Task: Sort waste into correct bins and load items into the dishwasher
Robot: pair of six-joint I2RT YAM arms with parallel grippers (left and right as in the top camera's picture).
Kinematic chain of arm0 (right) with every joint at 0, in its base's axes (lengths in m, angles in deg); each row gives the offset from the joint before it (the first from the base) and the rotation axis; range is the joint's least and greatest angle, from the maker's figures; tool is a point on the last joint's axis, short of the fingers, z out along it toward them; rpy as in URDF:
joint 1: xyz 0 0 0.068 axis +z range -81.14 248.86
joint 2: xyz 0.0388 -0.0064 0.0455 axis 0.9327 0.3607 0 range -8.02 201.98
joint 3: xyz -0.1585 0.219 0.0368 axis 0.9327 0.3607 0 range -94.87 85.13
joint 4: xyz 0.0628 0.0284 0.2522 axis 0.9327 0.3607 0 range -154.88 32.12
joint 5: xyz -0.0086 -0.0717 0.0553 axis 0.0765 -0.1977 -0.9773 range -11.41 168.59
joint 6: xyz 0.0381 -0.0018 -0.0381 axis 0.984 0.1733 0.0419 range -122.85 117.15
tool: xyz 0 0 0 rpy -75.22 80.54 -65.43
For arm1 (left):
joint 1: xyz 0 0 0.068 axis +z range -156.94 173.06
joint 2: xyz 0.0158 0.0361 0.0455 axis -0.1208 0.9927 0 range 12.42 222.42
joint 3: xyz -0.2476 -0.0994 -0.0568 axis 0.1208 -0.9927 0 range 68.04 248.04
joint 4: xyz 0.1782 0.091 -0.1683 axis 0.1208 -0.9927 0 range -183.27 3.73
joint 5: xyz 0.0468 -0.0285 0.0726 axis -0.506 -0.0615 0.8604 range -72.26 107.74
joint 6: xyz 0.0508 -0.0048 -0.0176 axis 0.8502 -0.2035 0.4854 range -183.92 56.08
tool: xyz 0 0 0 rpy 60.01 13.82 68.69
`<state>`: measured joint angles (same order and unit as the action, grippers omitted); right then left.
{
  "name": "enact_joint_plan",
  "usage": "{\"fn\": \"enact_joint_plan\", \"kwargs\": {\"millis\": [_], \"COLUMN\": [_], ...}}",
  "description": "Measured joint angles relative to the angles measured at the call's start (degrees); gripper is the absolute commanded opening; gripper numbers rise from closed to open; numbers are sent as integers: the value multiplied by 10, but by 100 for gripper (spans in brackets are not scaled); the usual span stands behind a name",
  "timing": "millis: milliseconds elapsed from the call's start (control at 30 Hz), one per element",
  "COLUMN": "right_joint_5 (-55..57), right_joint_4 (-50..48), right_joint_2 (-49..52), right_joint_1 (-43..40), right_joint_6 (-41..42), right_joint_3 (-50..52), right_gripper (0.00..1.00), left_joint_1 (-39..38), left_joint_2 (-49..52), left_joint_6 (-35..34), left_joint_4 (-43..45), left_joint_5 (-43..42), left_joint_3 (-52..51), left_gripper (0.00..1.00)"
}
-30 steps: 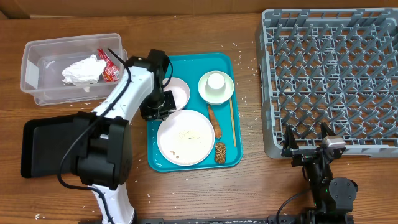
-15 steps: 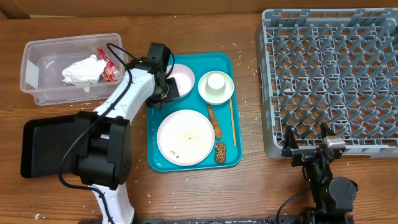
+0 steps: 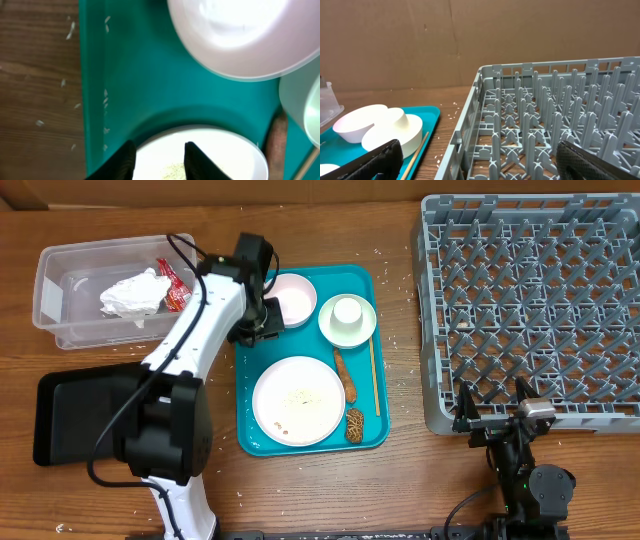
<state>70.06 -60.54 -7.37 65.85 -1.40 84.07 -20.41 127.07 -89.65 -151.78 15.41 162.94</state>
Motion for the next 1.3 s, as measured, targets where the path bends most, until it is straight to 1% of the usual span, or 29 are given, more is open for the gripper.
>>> {"fn": "enact_joint_plan", "kwargs": {"millis": [133,233,400,433,467,500,533,567,700,767,800,833,900,1067,1233,1300], "right_joint_5": [0,0,0,0,0,0,0,0,0,0,0,0,0,0,0,0], "right_joint_4": [0,0,0,0,0,0,0,0,0,0,0,0,0,0,0,0], "right_joint_2": [0,0,0,0,0,0,0,0,0,0,0,0,0,0,0,0], "right_joint_1": [0,0,0,0,0,0,0,0,0,0,0,0,0,0,0,0], "right_joint_6": [0,0,0,0,0,0,0,0,0,0,0,0,0,0,0,0], "right_joint_3": [0,0,0,0,0,0,0,0,0,0,0,0,0,0,0,0], "right_gripper": [100,100,100,100,100,100,100,100,100,100,100,100,100,100,100,100], "left_joint_1": [0,0,0,0,0,0,0,0,0,0,0,0,0,0,0,0], "left_joint_2": [-2,-2,-2,-2,-2,-2,-2,-2,-2,-2,-2,-2,-2,-2,-3,-3], "left_joint_6": [23,30,39,42,46,49,54,58,67,67,68,68,71,67,65,66], "left_joint_4": [-94,-130,-122,-112,-105,-98,-94,-88,-66,-56,-50,-42,-26,12,31,39], "left_joint_5": [0,0,-10,-16,-20,-25,-31,-35,-44,-43,-43,-39,-32,-25,-24,-23], "left_joint_3": [24,17,-32,-44,-54,-62,-69,-75,-96,-106,-111,-117,-130,-181,-201,-202], "left_gripper": [44,44,49,61,76,83,87,87,82,77,71,61,51,47,25,21]}}
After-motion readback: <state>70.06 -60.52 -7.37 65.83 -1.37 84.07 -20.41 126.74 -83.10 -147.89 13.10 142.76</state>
